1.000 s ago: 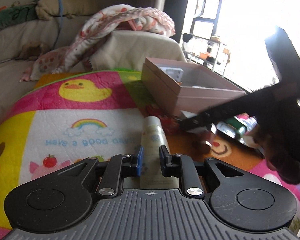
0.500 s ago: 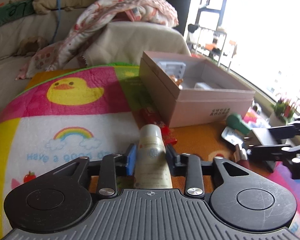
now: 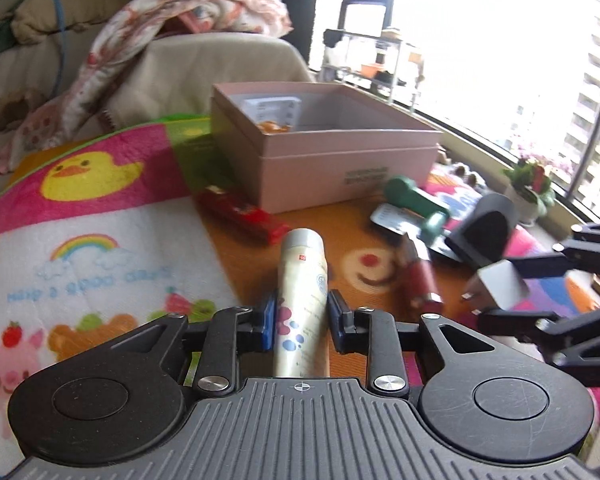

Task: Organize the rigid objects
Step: 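Grasp the red lighter with the right tool while the left tool holds the lotion bottle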

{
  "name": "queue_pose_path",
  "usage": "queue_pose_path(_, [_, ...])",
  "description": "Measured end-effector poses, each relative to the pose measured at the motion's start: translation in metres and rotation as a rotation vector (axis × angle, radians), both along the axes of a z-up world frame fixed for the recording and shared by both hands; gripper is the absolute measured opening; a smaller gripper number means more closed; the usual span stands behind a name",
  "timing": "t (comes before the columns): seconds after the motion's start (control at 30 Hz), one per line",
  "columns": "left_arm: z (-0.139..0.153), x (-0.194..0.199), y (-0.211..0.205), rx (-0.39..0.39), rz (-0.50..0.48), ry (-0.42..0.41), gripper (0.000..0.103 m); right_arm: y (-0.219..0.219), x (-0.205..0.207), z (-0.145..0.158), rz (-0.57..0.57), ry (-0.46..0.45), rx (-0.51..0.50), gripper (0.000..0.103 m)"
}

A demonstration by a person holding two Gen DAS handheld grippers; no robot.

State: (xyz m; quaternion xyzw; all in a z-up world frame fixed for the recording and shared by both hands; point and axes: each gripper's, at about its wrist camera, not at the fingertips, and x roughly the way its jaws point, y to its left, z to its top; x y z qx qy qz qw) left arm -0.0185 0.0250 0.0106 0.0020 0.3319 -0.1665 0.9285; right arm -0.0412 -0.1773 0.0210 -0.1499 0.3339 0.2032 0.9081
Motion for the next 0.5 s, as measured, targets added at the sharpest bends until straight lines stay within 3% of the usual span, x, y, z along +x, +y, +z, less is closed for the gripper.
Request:
queue_pose_path(0.13, [-0.002, -0.013, 0.001, -0.024, 0.006, -0.002, 0.029, -0.003, 0.001, 0.008, -0.004, -0.009, 0.039, 0.054])
queue_pose_path(0.27, [-0.001, -0.020, 0.028, -0.060, 0.118, 0.008, 0.029, 0.004, 0.016, 0.028, 0.017, -0.017, 0.146, 0.054])
queue_pose_path(0.37, [-0.002, -0.026, 0.053, -0.101, 0.191, 0.007, 0.029, 0.028, 0.047, 0.034, 0.045, 0.029, 0.199, 0.054])
queue_pose_path(0.5, [-0.005, -0.030, 0.065, -0.167, 0.219, -0.001, 0.029, 0.080, 0.098, 0.027, 0.051, 0.101, 0.179, 0.054])
